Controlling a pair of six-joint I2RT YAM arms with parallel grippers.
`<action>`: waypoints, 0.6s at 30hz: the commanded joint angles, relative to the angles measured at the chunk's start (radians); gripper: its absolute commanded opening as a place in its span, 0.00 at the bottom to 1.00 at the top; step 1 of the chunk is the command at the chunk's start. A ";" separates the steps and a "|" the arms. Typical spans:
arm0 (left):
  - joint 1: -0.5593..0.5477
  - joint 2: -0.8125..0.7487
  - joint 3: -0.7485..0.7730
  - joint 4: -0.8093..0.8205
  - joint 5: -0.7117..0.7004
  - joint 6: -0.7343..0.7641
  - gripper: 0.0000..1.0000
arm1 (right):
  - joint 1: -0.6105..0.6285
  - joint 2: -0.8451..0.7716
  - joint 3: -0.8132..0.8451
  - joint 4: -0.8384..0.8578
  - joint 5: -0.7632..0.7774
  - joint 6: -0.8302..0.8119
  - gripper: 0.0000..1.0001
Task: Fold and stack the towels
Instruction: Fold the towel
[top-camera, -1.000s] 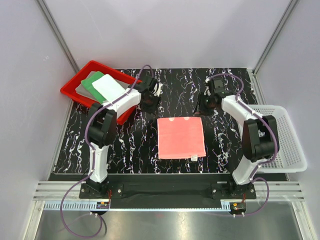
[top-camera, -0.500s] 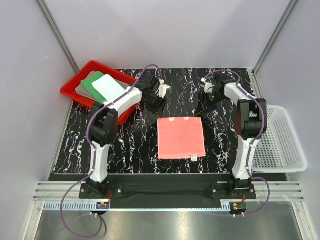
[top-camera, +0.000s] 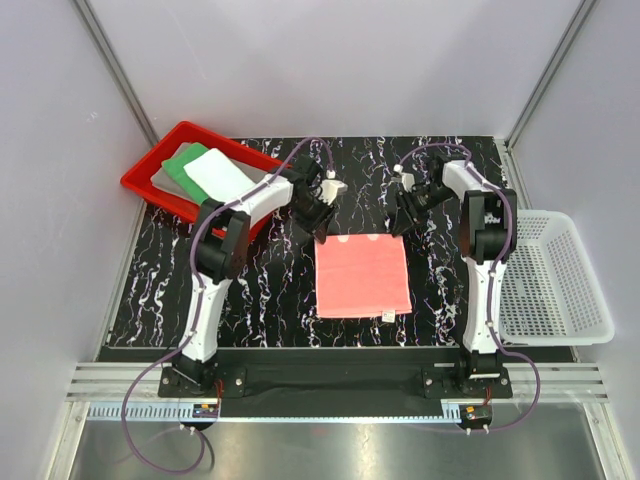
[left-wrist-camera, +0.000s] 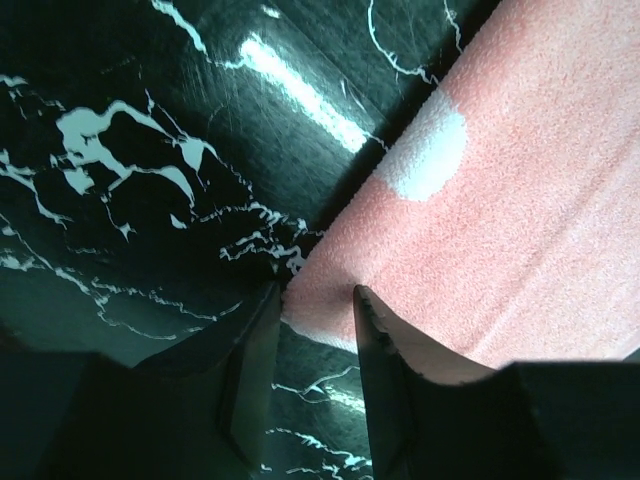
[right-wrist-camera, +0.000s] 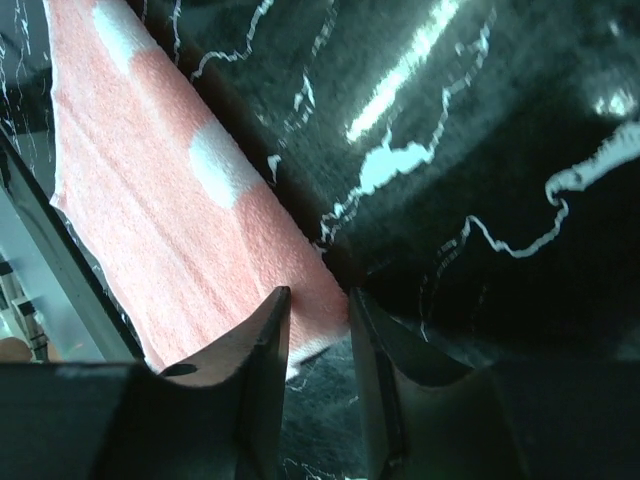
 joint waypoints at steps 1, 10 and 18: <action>0.001 0.027 0.057 -0.022 0.015 0.042 0.38 | -0.036 0.017 0.034 -0.077 -0.020 -0.077 0.36; 0.015 0.050 0.094 -0.042 0.034 0.052 0.09 | -0.046 0.051 0.071 -0.089 -0.054 -0.110 0.21; 0.018 0.071 0.131 -0.064 0.044 0.060 0.00 | -0.046 0.052 0.075 -0.079 -0.059 -0.112 0.44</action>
